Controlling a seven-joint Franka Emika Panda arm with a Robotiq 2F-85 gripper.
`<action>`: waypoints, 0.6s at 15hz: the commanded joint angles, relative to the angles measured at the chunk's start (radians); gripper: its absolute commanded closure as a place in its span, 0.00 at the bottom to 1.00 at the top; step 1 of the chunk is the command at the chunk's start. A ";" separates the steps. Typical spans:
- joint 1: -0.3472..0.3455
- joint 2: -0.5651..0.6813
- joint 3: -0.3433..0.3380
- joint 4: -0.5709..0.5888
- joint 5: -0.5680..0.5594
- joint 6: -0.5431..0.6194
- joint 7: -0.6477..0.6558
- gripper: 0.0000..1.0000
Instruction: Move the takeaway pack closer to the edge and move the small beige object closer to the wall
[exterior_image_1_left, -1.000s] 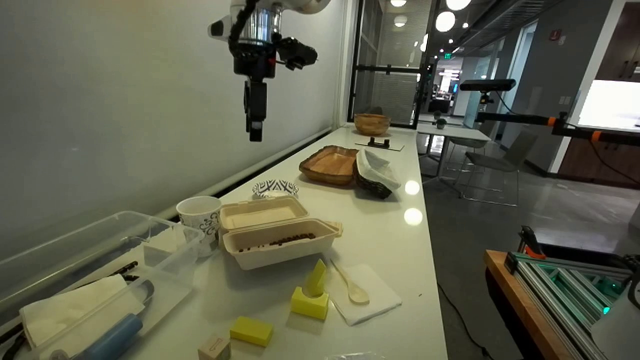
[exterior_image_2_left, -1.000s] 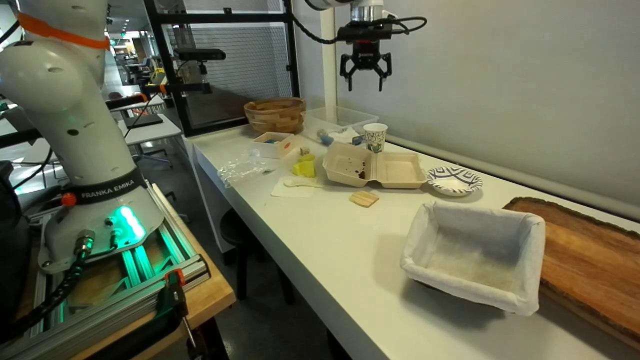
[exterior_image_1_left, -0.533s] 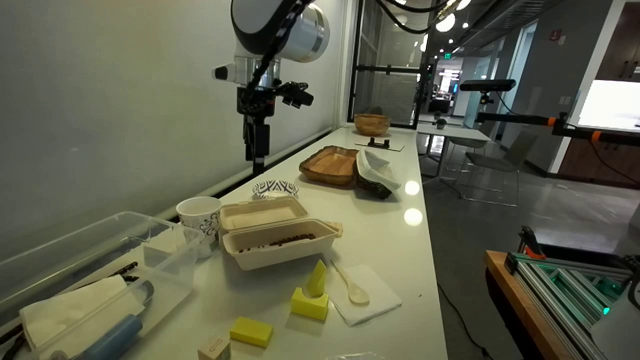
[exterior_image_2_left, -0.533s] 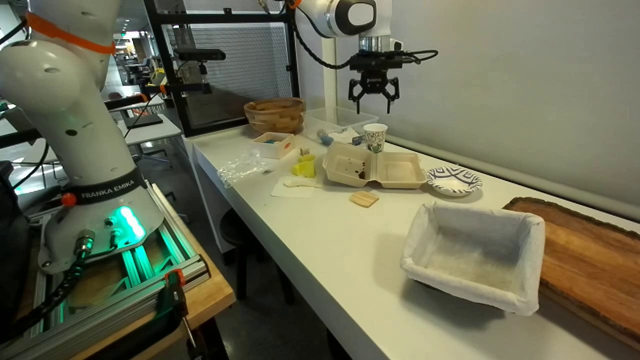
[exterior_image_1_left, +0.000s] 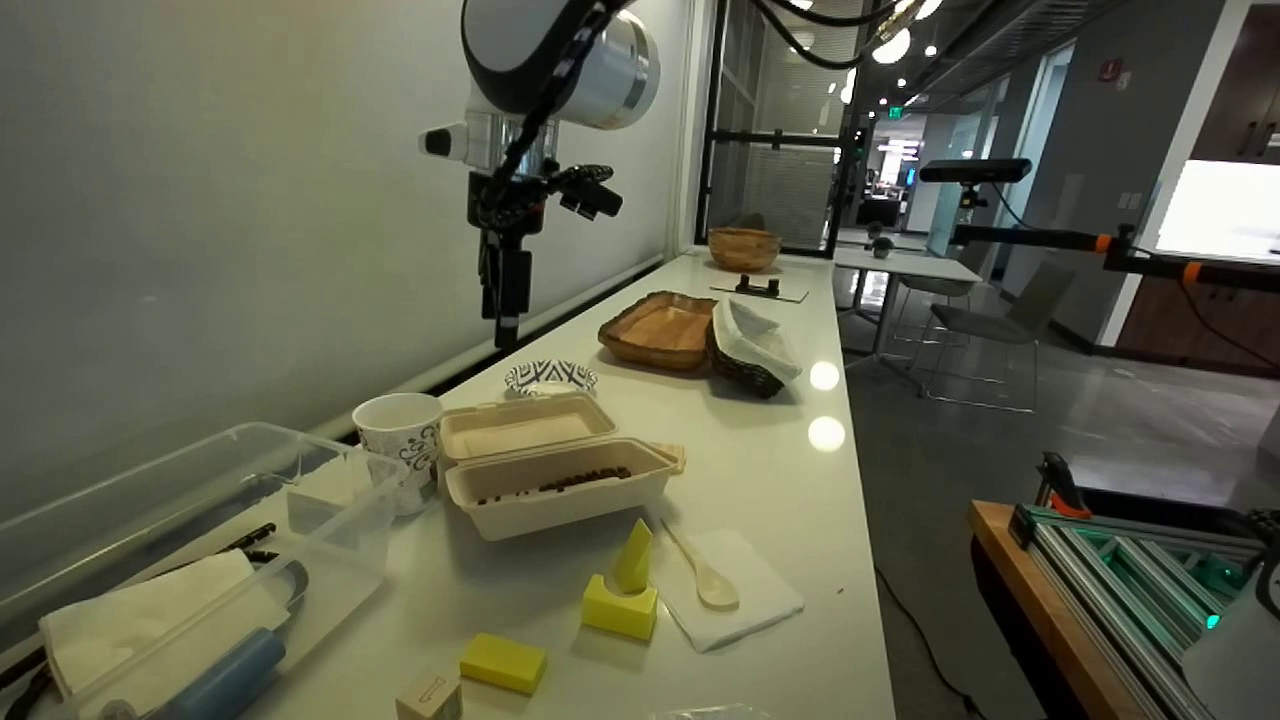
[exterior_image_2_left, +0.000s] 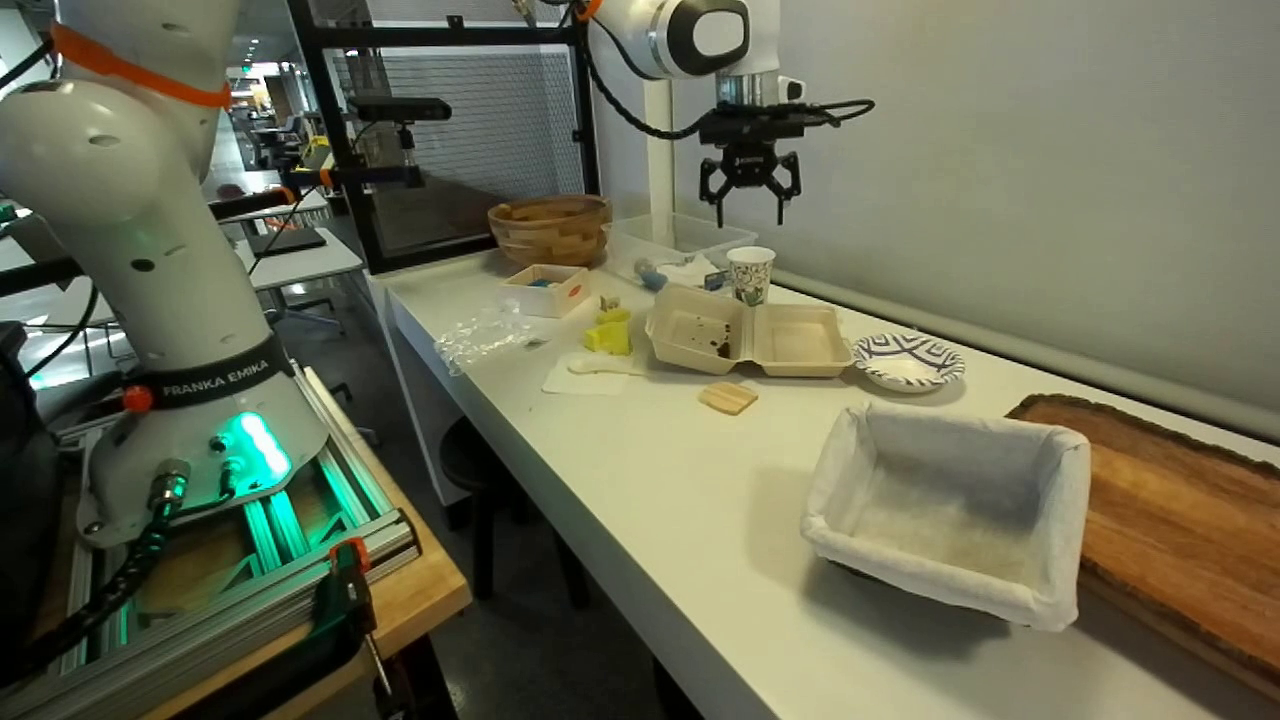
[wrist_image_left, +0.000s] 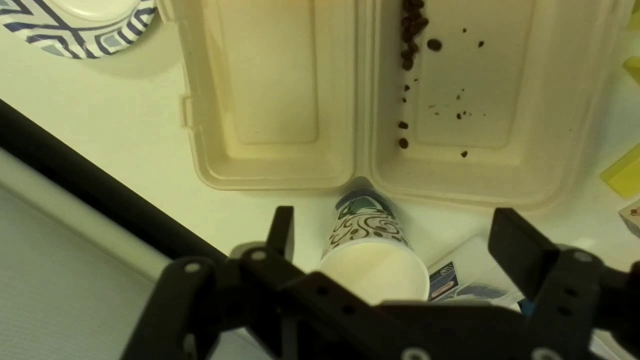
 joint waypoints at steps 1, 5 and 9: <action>-0.007 0.017 0.014 -0.087 0.001 0.144 0.015 0.00; -0.025 0.044 0.034 -0.153 0.013 0.262 0.004 0.00; -0.053 0.081 0.058 -0.189 0.006 0.367 -0.018 0.00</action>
